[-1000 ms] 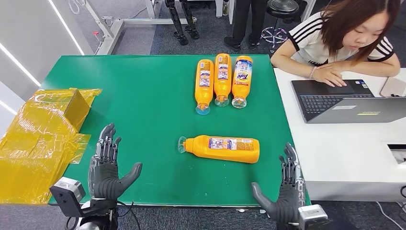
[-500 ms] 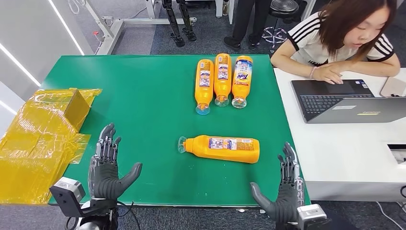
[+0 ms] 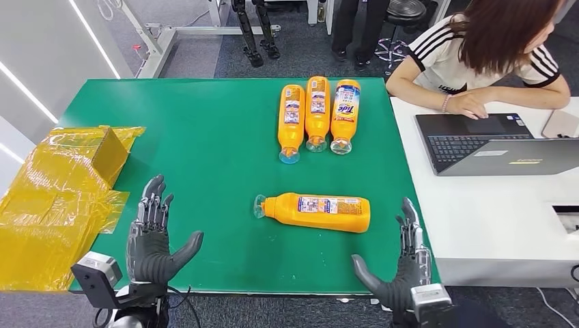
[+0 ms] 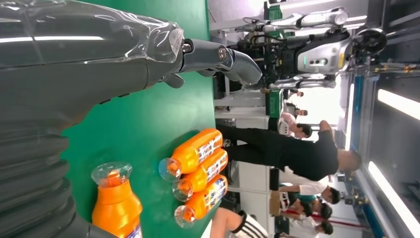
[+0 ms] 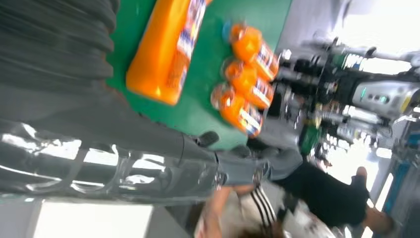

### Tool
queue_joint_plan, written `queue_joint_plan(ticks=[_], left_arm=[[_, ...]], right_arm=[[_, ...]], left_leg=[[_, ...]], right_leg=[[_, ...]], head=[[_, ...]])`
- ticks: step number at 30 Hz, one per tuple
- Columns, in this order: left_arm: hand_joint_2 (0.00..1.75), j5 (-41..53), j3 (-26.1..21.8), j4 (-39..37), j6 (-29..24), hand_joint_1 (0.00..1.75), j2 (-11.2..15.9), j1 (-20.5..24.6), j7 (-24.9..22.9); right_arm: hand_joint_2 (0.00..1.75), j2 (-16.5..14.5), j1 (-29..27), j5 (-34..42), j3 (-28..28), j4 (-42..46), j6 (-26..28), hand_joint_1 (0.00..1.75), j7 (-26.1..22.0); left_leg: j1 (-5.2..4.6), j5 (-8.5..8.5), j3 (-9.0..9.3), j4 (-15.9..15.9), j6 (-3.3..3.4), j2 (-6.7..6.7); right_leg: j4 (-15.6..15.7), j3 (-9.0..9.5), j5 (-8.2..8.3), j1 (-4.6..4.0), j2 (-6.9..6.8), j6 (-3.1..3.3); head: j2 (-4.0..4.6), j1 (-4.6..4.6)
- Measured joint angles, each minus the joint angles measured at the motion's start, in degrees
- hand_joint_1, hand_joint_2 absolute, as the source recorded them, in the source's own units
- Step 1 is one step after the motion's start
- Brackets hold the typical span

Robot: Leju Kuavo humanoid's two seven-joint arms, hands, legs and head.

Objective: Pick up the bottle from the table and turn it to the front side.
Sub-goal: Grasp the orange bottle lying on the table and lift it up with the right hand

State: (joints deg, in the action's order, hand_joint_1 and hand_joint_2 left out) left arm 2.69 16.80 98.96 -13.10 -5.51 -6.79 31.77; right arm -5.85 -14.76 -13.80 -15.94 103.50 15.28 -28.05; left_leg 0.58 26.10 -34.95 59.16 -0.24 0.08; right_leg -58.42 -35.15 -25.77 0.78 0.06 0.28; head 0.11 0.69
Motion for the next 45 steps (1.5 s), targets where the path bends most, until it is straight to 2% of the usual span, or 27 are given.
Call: queue_joint_plan(ticks=[5,10,20,28,34,40,45], left_arm=[[1.75,1.12,0.20,-0.38,1.23,0.00,-0.92,0.04,-0.69],[1.75,1.57,0.85,-1.14,2.92,0.00,-1.48,0.64,-1.01],[1.75,-1.05,3.44,-6.66,6.65,0.00,-1.31,6.61,-1.65],[1.75,-2.30,4.77,-11.27,8.31,0.00,-0.90,10.84,-2.05],[1.75,-4.12,4.91,-13.23,9.98,0.00,-0.77,12.54,-2.97],[1.75,-6.76,4.91,-14.38,12.72,0.00,-0.57,13.11,-4.43],[1.75,-7.38,4.89,-14.96,14.47,0.00,-0.30,13.74,-6.02]], right_arm=[[1.75,0.05,3.16,-12.75,0.81,-1.57,1.09,0.00,3.35],[1.75,0.20,8.13,-18.79,1.56,-4.95,-0.97,0.00,6.61],[1.75,4.60,26.53,-18.26,1.38,-21.35,-9.22,0.00,15.09],[1.75,7.21,40.50,-22.65,-3.61,-36.29,-17.30,0.00,23.02],[1.75,8.47,46.93,-22.32,-7.15,-45.14,-24.50,0.00,23.82],[1.75,9.94,52.48,-19.57,-11.26,-53.75,-31.84,0.00,22.54],[1.75,11.00,55.69,-19.06,-14.60,-57.87,-35.00,0.00,22.63]], left_leg=[[0.00,0.00,0.01,0.00,0.00,-0.01],[0.00,-0.01,0.01,0.01,0.00,-0.02],[-0.01,-0.12,0.00,0.06,0.03,-0.05],[0.00,-0.19,0.01,0.08,0.02,-0.03],[0.00,-0.19,-0.01,0.08,0.02,-0.02],[-0.01,-0.19,-0.01,0.09,0.02,-0.01],[-0.01,-0.19,0.01,0.10,0.02,-0.02]], right_leg=[[0.00,0.00,0.01,0.00,0.01,0.00],[0.00,0.00,0.02,0.00,0.03,0.01],[-0.02,0.00,0.23,0.01,0.04,0.08],[-0.03,-0.02,0.25,0.00,0.03,0.08],[-0.03,-0.02,0.24,0.00,0.03,0.08],[-0.02,-0.02,0.24,0.00,0.02,0.08],[-0.02,-0.02,0.25,0.00,0.04,0.08]], head=[[0.00,-0.01],[0.00,0.00],[0.00,0.00],[0.00,0.01],[0.00,0.00],[0.00,-0.01],[0.00,0.00]])
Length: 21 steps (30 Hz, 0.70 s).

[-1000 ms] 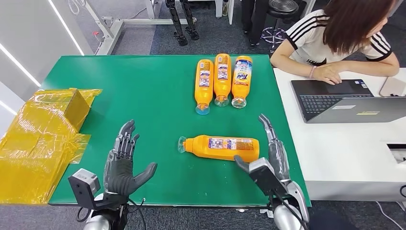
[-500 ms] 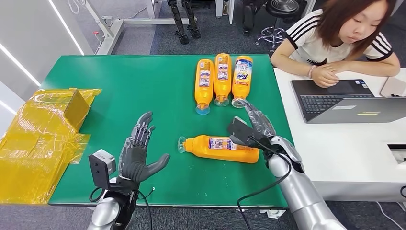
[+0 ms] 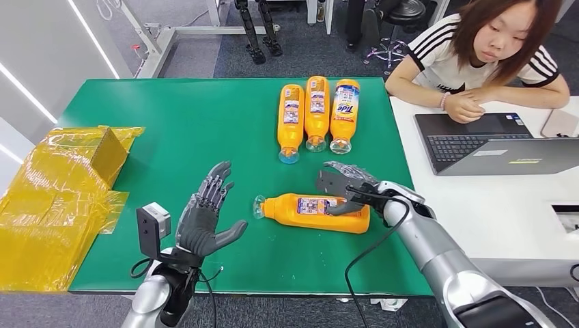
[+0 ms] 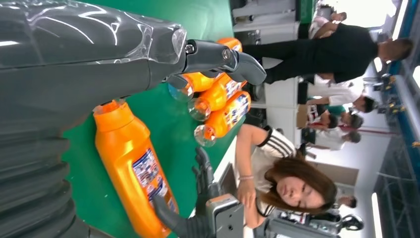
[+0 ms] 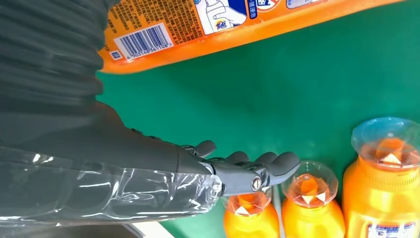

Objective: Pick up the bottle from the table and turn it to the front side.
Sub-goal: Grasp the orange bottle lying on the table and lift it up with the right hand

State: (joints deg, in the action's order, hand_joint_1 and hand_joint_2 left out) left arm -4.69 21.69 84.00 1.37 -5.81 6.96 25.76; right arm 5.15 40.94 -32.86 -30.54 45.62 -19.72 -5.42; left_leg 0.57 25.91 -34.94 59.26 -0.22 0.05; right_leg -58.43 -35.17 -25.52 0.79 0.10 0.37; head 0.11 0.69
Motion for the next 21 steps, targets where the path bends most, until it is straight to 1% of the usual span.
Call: queue_joint_plan(ticks=[4,8,14,21], left_arm=[[1.75,-0.61,0.01,-0.27,1.48,0.00,-0.02,0.56,-1.54],[1.75,-4.05,-0.01,-0.47,4.65,0.00,-0.02,0.59,-2.83],[1.75,-8.06,-0.01,-1.03,7.66,0.00,-0.02,0.73,-4.14],[1.75,-11.39,-0.03,-1.61,10.26,0.00,-0.03,1.73,-5.76]], right_arm=[[1.75,0.39,2.17,-0.04,-2.28,-2.23,-0.47,0.00,0.36],[1.75,0.60,3.31,-0.03,-4.12,-3.88,-0.88,0.00,0.35],[1.75,0.66,4.66,0.30,-6.09,-5.23,-1.33,0.00,0.22],[1.75,0.53,5.89,1.50,-8.13,-6.51,-3.90,0.00,-0.76]], left_leg=[[0.00,0.00,0.01,0.00,0.00,0.00],[0.00,-0.01,0.02,0.00,0.00,0.00],[0.00,-0.01,0.02,0.00,0.02,0.00],[0.00,-0.03,0.02,0.00,0.03,0.01]], right_leg=[[0.00,0.01,0.00,0.00,0.00,0.00],[0.00,0.01,0.00,0.00,0.00,0.00],[0.00,0.03,0.01,0.00,0.00,0.00],[-0.01,0.04,0.02,0.00,-0.01,-0.01]], head=[[0.00,0.00],[0.00,0.01],[0.00,0.00],[0.00,0.00]])
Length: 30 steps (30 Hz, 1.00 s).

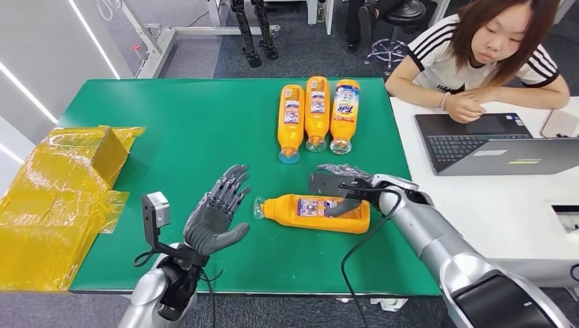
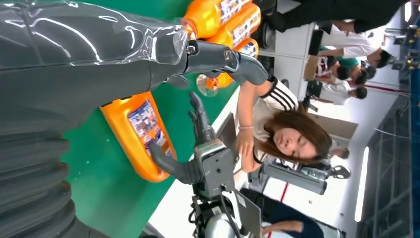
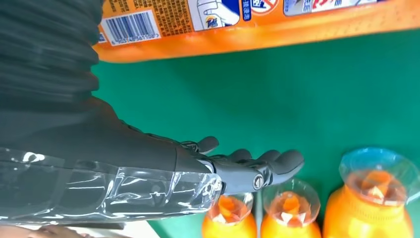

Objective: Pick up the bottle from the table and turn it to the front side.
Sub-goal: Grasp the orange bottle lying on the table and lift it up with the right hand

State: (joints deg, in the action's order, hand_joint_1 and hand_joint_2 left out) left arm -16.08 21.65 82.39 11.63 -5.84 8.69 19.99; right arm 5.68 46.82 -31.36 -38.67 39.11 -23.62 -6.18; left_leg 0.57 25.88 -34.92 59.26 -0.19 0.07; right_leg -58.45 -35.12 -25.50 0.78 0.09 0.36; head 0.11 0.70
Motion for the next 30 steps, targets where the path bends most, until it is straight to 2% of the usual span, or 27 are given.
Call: queue_joint_plan(ticks=[9,16,23,30], left_arm=[[1.75,-1.68,-0.13,-0.58,1.00,0.00,-0.02,0.62,-0.74],[1.75,-1.78,-0.51,-1.01,1.43,0.00,-0.02,0.62,-0.72],[1.75,-1.79,-0.99,-1.58,1.68,0.00,-0.05,0.71,-0.75],[1.75,-2.38,-1.86,-2.45,1.81,0.00,-0.68,1.16,-1.63]], right_arm=[[1.75,-0.76,0.64,4.72,-0.91,-1.07,-2.11,0.00,-3.80],[1.75,-1.13,1.05,9.59,-0.72,-1.37,-6.52,0.00,-7.70],[1.75,-1.72,2.73,6.24,-2.93,-2.66,-7.83,0.00,-4.71],[1.75,-4.02,4.31,0.57,-8.28,-5.14,-4.50,0.00,0.87]], left_leg=[[0.00,0.00,-0.04,0.00,0.00,0.02],[0.00,0.01,-0.04,0.00,0.00,0.03],[0.00,0.00,-0.04,0.00,0.00,0.02],[0.01,0.00,-0.03,-0.01,0.00,0.02]], right_leg=[[0.00,-0.02,0.00,0.00,0.00,0.00],[0.00,-0.03,-0.01,0.00,-0.03,0.00],[-0.01,-0.02,0.00,0.00,-0.01,0.00],[-0.02,-0.03,-0.01,-0.01,-0.01,0.00]], head=[[0.00,-0.01],[0.00,0.00],[0.00,-0.01],[0.00,0.00]])
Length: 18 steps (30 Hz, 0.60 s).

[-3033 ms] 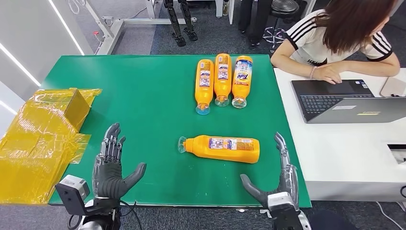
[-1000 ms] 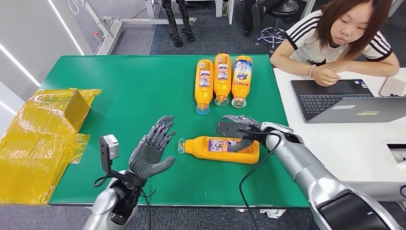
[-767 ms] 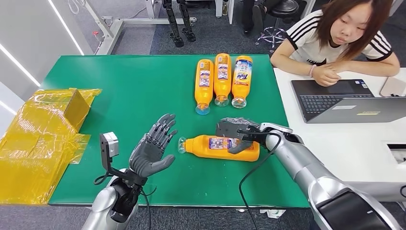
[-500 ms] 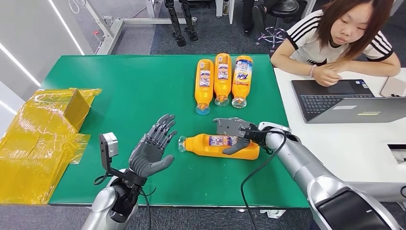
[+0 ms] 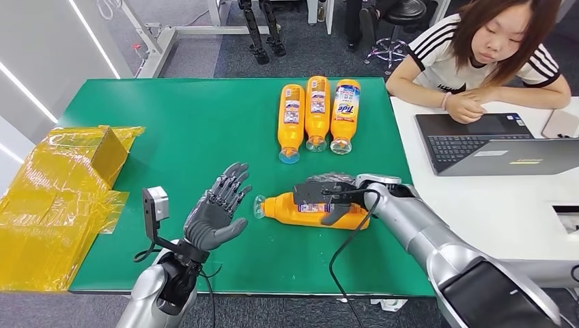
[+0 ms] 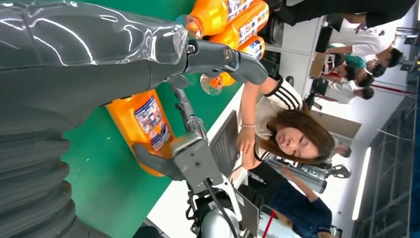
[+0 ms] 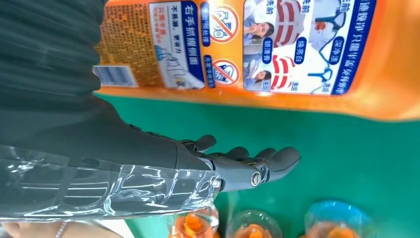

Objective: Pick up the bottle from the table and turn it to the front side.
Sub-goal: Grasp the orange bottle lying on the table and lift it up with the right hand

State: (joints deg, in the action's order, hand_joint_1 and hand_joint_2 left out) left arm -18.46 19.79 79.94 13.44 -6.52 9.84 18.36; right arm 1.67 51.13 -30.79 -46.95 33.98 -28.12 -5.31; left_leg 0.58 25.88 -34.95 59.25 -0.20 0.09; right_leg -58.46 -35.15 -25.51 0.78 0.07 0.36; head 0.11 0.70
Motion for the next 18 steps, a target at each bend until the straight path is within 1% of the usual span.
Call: queue_joint_plan(ticks=[6,13,15,16,18], left_arm=[[1.75,-0.55,-0.25,-0.45,0.55,0.00,-0.39,0.08,-0.55],[1.75,-1.49,-0.26,-0.99,1.47,0.00,-0.43,-0.02,-0.91],[1.75,-1.61,-0.26,-1.11,1.58,0.00,-0.44,-0.03,-0.94],[1.75,-1.62,-0.26,-1.16,1.64,0.00,-0.44,-0.05,-0.98],[1.75,-1.64,-0.25,-1.22,1.76,0.00,-0.44,-0.17,-1.06]], right_arm=[[1.75,-0.37,-0.23,-0.70,-2.70,-0.78,0.49,0.00,0.61],[1.75,-0.23,-0.50,-0.98,-4.10,-0.99,0.48,0.00,0.67],[1.75,-0.08,-0.50,-0.99,-4.44,-0.99,0.55,0.04,0.68],[1.75,0.03,-0.52,-1.03,-4.61,-0.98,0.67,0.13,0.73],[1.75,0.35,-0.60,-1.27,-4.85,-0.89,1.07,0.20,0.88]], left_leg=[[0.00,0.00,-0.01,0.00,0.00,0.00],[-0.01,0.00,0.02,0.00,0.00,0.00],[0.00,0.00,0.02,0.00,0.00,0.00],[0.00,0.00,0.03,0.00,0.00,0.00],[0.00,0.00,0.03,0.00,0.00,0.00]], right_leg=[[0.02,0.00,0.00,0.00,0.00,0.00],[0.03,0.01,0.00,0.00,0.00,0.00],[0.03,0.01,0.00,0.00,0.00,0.00],[0.03,0.01,0.00,0.00,0.00,0.00],[0.03,0.01,0.00,0.00,0.00,0.00]], head=[[0.00,0.00],[0.00,-0.01],[0.00,0.00],[0.00,0.00],[0.00,0.00]])
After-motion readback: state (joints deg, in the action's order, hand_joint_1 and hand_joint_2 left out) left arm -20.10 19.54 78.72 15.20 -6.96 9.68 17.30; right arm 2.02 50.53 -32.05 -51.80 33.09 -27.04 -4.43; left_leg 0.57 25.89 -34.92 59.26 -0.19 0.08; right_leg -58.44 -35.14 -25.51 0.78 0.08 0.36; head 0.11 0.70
